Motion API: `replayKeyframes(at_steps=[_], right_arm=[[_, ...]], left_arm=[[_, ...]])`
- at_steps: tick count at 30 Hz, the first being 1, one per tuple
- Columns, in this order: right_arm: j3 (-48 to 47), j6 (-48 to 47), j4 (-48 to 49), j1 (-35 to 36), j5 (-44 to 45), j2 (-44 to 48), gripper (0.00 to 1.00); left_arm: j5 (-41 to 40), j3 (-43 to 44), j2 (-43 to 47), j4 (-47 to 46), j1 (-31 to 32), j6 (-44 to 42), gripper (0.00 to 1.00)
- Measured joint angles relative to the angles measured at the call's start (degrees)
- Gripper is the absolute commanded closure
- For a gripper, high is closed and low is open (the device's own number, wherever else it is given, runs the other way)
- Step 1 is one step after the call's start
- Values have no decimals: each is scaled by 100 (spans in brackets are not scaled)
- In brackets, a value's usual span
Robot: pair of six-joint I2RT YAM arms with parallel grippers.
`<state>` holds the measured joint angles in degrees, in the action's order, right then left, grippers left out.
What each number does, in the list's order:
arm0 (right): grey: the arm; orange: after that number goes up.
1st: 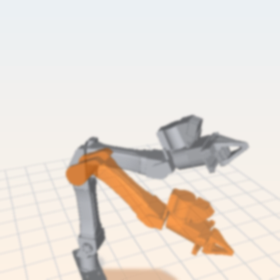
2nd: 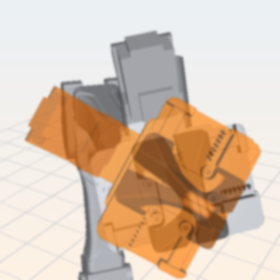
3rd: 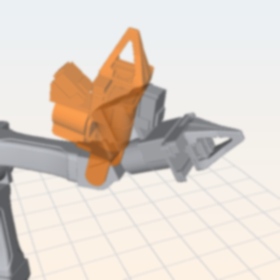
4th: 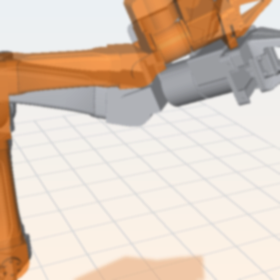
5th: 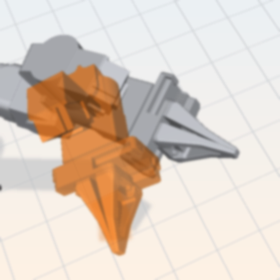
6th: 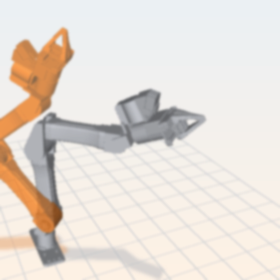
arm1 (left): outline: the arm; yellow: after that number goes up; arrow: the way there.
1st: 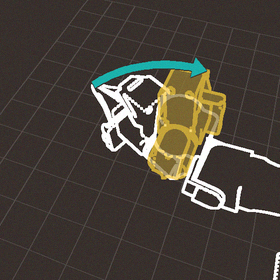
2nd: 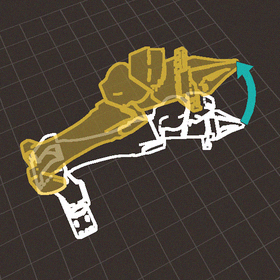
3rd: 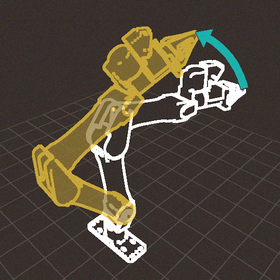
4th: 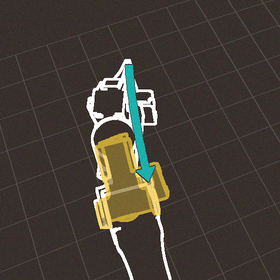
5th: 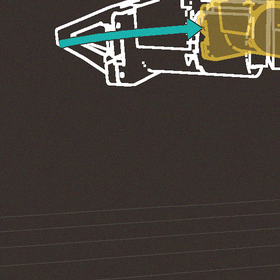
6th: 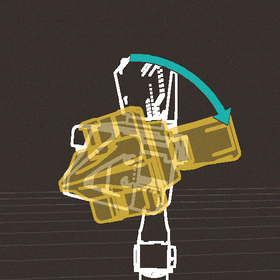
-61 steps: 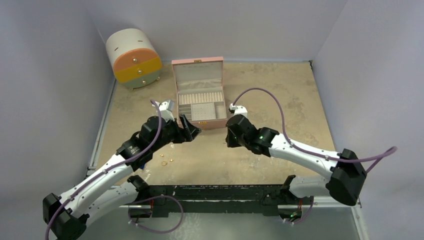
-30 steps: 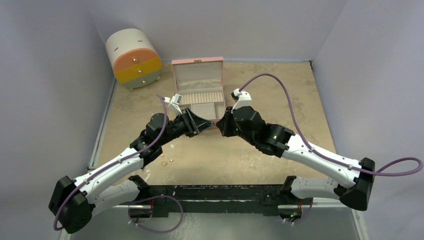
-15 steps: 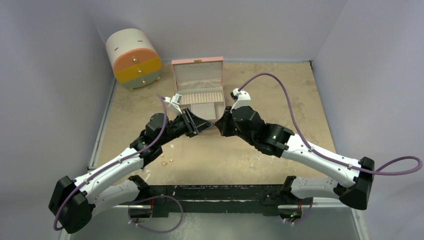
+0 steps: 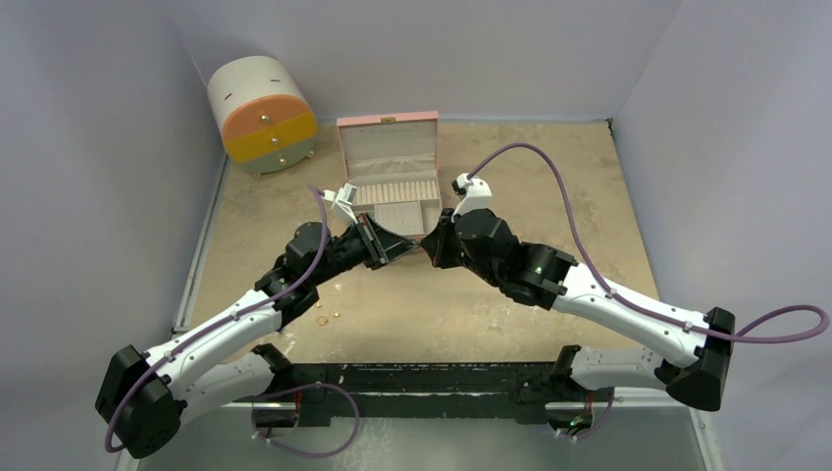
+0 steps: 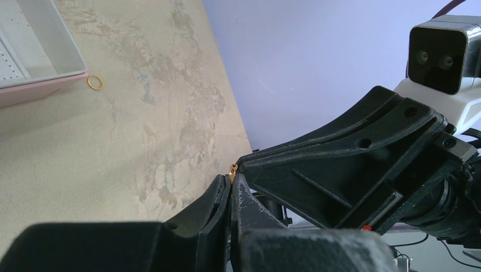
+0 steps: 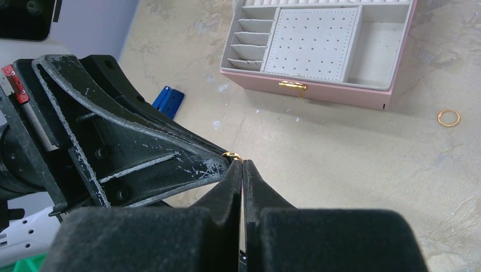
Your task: Organize the mixed jewelry
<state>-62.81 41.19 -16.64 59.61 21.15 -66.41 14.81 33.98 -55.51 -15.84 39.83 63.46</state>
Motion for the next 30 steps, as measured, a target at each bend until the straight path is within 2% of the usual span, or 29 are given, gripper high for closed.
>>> replayKeyframes(at_steps=[5, 7, 8, 13, 24, 30], right_arm=[[0, 24, 0, 7, 20, 0, 100], [0, 39, 0, 11, 20, 0, 84], [0, 50, 7, 11, 17, 0, 80], [28, 61, 15, 13, -94, 68, 68], [76, -584, -114, -48, -1207, 1056, 62], [-144, -870, -245, -564, -2337, 1246, 62]], left_arm=[[0, 0, 2, -2, 0, 2, 100], [0, 0, 15, 2, 0, 2, 100], [0, 0, 31, 7, 0, 2, 100], [-22, 0, 229, 146, 0, -63, 100], [374, 299, 649, 1261, 0, -1069, 100], [942, 789, 863, 1902, 0, -1711, 100]])
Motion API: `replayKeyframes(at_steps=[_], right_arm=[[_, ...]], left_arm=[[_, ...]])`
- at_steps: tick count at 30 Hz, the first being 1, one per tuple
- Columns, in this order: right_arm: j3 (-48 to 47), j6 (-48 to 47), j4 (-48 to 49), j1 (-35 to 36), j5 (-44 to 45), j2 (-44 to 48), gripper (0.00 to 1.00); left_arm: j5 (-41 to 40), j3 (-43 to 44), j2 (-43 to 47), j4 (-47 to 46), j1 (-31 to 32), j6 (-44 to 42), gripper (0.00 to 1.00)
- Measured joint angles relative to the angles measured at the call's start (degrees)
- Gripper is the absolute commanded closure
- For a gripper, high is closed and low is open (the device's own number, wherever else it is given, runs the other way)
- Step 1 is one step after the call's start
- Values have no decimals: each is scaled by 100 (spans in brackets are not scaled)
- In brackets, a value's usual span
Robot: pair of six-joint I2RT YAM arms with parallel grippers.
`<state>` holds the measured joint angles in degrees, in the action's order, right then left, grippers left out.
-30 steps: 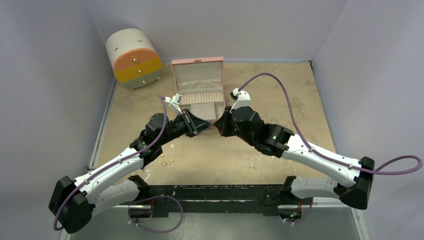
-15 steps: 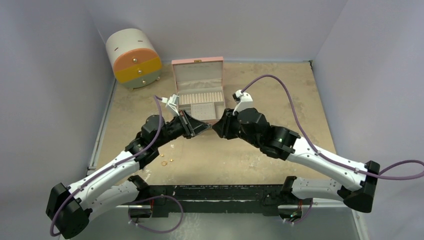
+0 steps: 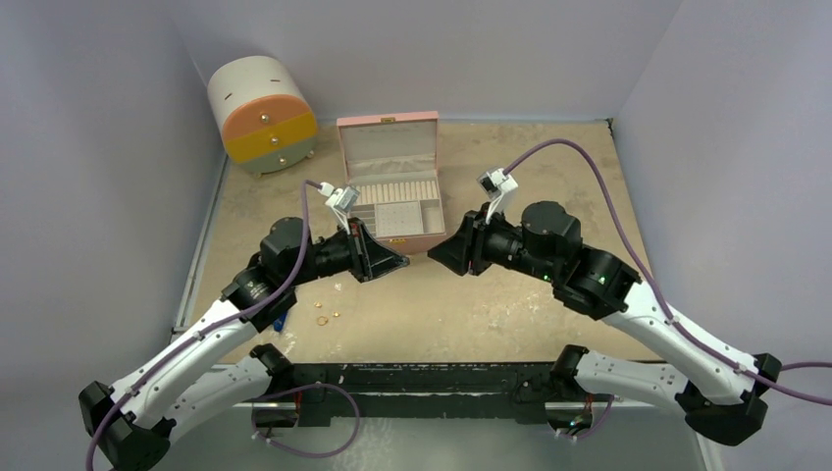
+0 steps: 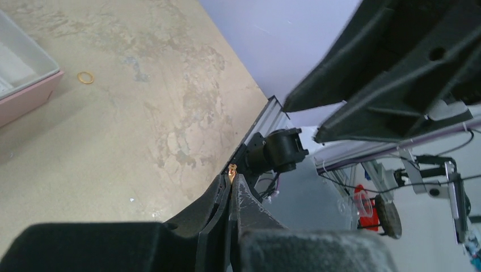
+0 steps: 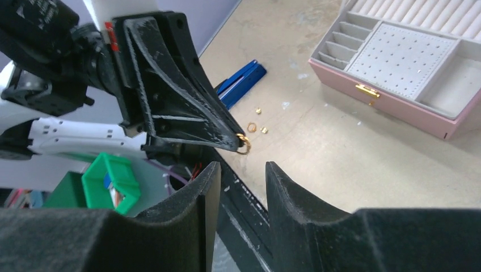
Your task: Organize the mixed jewelry
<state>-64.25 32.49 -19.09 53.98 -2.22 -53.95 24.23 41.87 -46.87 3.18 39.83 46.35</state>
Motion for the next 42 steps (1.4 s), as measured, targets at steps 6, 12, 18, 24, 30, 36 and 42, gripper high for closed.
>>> replayKeyframes(at_steps=[6, 12, 18, 24, 30, 36, 42], right_arm=[[177, 35, 299, -588, -1447, 37, 62], [629, 306, 992, -636, -2531, 33, 62], [835, 608, 1631, -664, -3056, -52, 63], [986, 813, 2011, -717, -3274, -52, 65], [1036, 949, 2223, -748, -3379, -57, 69], [1040, 1047, 2389, -765, -3484, -85, 83], [1117, 1139, 2538, -793, -3534, -81, 94]], left_arm=[[664, 422, 13, 264, 0, -409, 100], [1169, 560, -33, 258, 0, -415, 100], [1425, 595, -31, 229, 0, -402, 100], [1600, 623, -31, 188, 0, -382, 100], [1733, 645, -31, 55, 0, -317, 100], [1779, 656, -31, -109, 0, -240, 100], [1797, 658, -33, -136, 0, -240, 100]])
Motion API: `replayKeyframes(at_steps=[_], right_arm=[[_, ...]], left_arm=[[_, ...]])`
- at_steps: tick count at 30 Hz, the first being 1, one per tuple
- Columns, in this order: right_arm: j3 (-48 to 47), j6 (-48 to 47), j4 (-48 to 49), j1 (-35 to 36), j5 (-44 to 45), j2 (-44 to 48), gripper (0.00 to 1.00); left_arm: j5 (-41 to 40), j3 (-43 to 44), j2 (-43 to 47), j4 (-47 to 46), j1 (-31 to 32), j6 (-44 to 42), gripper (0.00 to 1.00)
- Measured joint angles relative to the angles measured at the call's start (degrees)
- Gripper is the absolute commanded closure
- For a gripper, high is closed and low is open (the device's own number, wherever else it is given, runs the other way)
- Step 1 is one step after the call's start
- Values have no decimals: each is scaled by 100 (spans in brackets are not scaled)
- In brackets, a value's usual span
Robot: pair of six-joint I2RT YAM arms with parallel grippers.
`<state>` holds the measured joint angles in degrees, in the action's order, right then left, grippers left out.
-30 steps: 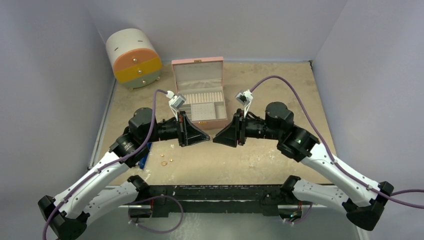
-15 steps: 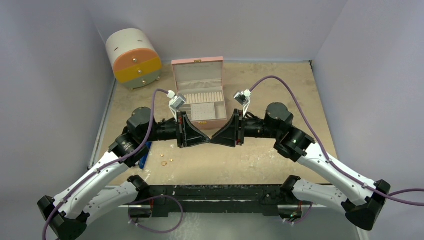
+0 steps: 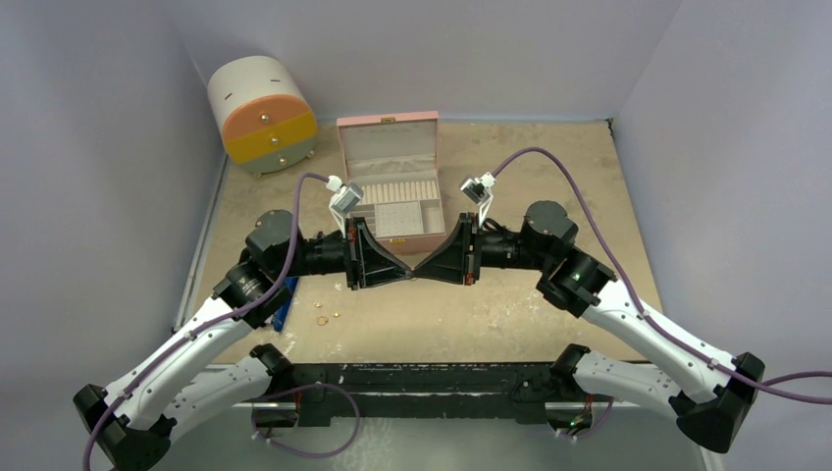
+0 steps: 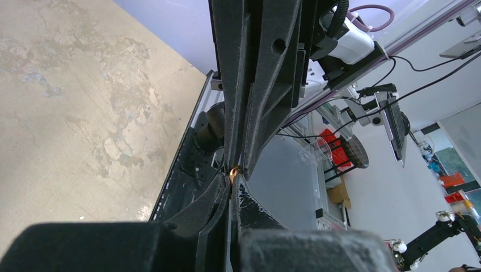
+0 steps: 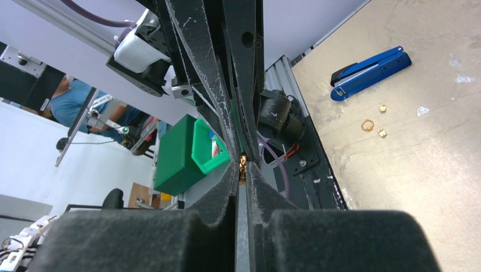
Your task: Organize the mixed jewelry
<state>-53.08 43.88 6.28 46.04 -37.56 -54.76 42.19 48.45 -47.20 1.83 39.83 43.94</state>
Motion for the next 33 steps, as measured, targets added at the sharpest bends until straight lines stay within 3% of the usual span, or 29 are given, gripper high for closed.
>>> replayKeyframes(at_steps=[2, 11, 13, 15, 17, 25, 33], right_arm=[[7, 13, 17, -9, -17, 7, 100], [85, 116, 144, -37, -94, 9, 100], [87, 116, 149, -37, -94, 11, 100], [87, 107, 138, -37, -81, 17, 100], [85, 92, 131, -37, -61, 37, 100], [-267, -463, -846, -37, 675, -68, 100], [-1296, -1316, -2061, -37, 1904, -901, 100]], left_arm=[[4, 0, 2, -7, 0, 0, 100], [2, 7, 2, 0, 0, -2, 100], [2, 9, 2, 4, 0, -2, 90], [-7, 26, -2, 42, 0, -9, 69], [-81, 107, -26, 254, -4, -85, 61], [-745, 837, -92, 1493, 0, -734, 50], [-2396, 1394, 168, 3008, 0, -1617, 48]])
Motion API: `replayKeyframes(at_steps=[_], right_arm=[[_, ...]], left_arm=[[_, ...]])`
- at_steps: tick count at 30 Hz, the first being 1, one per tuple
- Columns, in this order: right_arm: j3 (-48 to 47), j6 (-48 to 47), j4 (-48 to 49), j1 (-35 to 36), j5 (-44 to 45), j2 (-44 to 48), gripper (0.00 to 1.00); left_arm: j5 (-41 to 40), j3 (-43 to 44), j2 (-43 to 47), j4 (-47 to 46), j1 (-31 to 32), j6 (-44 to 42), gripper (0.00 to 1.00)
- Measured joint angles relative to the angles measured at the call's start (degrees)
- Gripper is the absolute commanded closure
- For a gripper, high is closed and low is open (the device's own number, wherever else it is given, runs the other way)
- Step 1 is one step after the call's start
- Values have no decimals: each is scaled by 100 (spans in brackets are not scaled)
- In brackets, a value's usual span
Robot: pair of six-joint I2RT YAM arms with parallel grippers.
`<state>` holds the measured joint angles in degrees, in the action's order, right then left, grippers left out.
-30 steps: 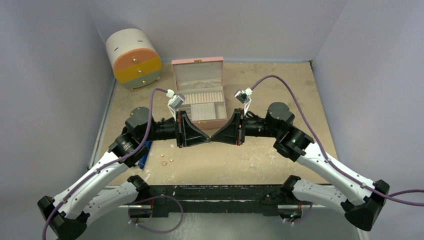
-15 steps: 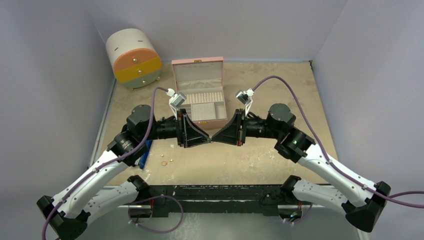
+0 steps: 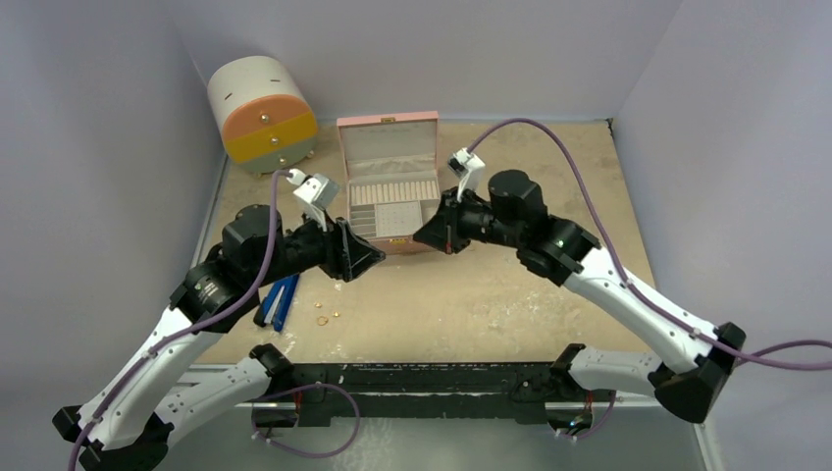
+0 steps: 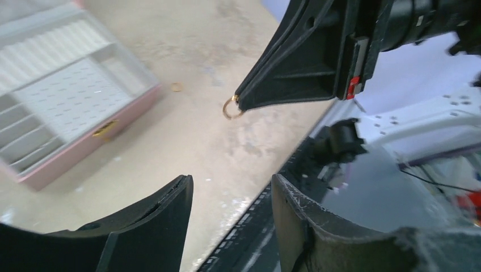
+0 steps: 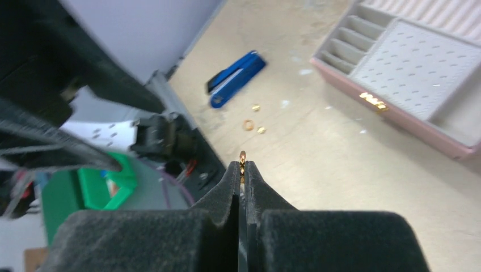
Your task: Organize the mixed jewelry
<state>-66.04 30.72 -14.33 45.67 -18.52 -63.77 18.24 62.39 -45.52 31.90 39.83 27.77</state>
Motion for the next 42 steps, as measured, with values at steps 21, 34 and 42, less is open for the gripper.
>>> replayKeyframes(at_steps=[21, 34, 42], right_arm=[[-2881, -887, -1189, -83, 3602, -4065, 100], [-3574, -890, -914, -389, 3989, -5504, 100], [-3934, -868, -737, -551, 3987, -5838, 100]], left_arm=[[-4232, -935, 1438, 793, 0, -348, 49], [-4747, -1528, 1906, 529, 0, -352, 48], [-4913, -1539, 2055, 505, 2, -354, 47]])
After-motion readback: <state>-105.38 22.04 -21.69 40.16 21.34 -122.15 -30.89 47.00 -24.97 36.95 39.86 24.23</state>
